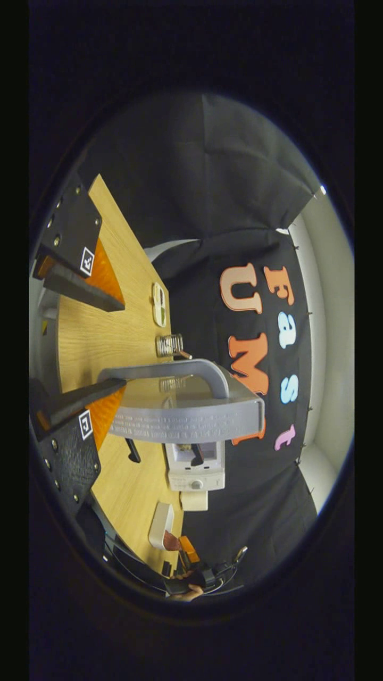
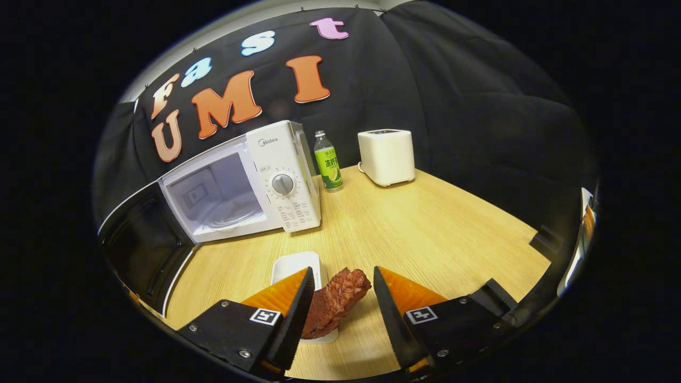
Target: Open the microwave oven with the left hand, put the food in, and close the microwave oven.
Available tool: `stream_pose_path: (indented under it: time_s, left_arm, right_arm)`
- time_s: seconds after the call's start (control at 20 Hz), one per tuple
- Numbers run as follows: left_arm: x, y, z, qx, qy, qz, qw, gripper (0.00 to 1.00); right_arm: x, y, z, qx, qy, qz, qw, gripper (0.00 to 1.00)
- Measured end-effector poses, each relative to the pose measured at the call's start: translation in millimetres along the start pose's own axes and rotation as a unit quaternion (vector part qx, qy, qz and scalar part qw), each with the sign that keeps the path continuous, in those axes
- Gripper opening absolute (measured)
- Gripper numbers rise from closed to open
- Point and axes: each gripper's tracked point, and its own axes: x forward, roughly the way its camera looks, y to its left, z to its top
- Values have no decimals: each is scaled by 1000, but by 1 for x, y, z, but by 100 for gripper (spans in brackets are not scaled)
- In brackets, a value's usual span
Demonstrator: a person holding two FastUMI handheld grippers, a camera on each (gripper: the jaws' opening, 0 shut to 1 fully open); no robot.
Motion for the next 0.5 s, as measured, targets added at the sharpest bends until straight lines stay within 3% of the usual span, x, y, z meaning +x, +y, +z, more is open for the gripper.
stream_pose_path:
  time_s: [0.2, 0.35, 0.5]
  left_arm:
    - [-13, 13, 11, 2, -11, 17, 1000, 76]
    - [-16, 18, 23, -10, -19, 19, 1000, 74]
    - [-21, 21, 35, -25, -30, 18, 999, 75]
  right_arm:
    - [0, 1, -3, 35, 14, 19, 999, 59]
    - [-2, 2, -1, 52, 17, 33, 998, 43]
    - [-6, 2, 2, 69, 12, 52, 996, 39]
